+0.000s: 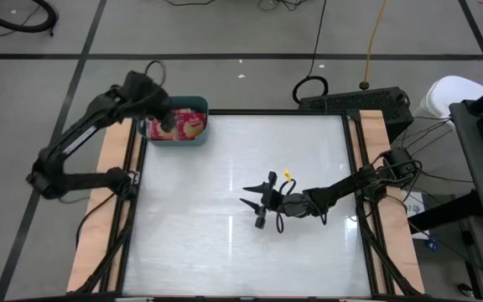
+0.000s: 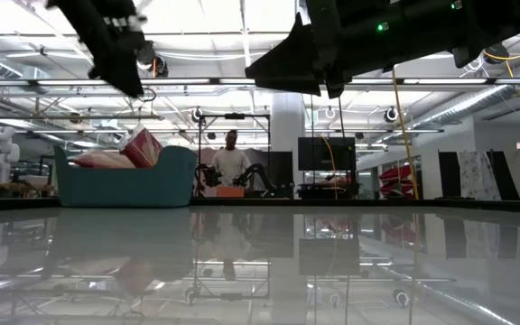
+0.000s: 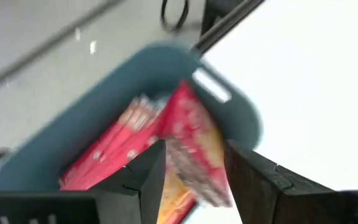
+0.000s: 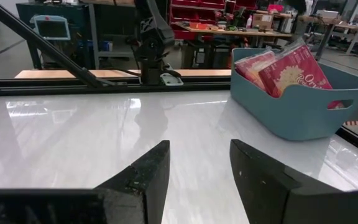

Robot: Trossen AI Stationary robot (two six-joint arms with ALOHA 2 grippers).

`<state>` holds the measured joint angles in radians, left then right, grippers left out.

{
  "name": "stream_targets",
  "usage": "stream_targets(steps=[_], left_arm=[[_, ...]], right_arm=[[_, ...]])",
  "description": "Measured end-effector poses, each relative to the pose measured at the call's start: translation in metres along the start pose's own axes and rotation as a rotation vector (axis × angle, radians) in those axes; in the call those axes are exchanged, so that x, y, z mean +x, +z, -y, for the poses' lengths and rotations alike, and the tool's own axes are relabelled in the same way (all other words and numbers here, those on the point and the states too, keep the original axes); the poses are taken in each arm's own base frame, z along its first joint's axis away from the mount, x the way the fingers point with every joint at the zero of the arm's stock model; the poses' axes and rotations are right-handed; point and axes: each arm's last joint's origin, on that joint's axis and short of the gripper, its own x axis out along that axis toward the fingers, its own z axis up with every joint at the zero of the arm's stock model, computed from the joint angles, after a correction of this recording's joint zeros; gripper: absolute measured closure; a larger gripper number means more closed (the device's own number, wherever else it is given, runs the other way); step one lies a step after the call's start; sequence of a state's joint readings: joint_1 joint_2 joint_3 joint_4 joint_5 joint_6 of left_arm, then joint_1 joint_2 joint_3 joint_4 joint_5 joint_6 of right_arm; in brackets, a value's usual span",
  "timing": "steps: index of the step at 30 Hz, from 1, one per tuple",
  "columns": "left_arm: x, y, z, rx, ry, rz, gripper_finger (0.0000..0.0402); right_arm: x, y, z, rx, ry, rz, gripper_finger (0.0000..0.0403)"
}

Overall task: Sort popcorn bags into baskets
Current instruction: Return to Home Position

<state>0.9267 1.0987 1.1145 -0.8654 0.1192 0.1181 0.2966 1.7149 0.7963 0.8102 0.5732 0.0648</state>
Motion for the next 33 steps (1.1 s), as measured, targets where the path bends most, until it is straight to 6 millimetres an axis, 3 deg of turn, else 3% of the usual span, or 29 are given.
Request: stream_targets(steps=[6, 12, 18, 20, 26, 33], left_arm=[[-0.060, -0.027, 0.037, 0.152, -0.111, 0.268, 0.0265], [-0.079, -0.078, 0.058, 0.233, -0.312, 0.487, 0.0305], [-0.069, -0.121, 0.068, 0.268, -0.518, 0.602, 0.0368], [-0.061, -0.132, 0.071, 0.270, -0.570, 0.617, 0.0392], [-0.034, -0.152, 0.082, 0.270, -0.632, 0.632, 0.0398], [-0.012, -0.164, 0.093, 0.253, -0.591, 0.652, 0.0399]], right_arm=[[0.000, 0.001, -0.001, -0.063, 0.033, 0.005, 0.0255], [0.000, 0.005, -0.003, -0.072, 0.107, 0.046, 0.0320], [0.000, 0.005, -0.004, -0.081, 0.148, 0.051, 0.0395], [0.000, 0.005, -0.004, -0.079, 0.164, 0.051, 0.0397], [-0.006, 0.014, -0.001, -0.085, 0.161, 0.038, 0.0396], [-0.039, 0.024, 0.020, -0.071, 0.156, 0.057, 0.0401]])
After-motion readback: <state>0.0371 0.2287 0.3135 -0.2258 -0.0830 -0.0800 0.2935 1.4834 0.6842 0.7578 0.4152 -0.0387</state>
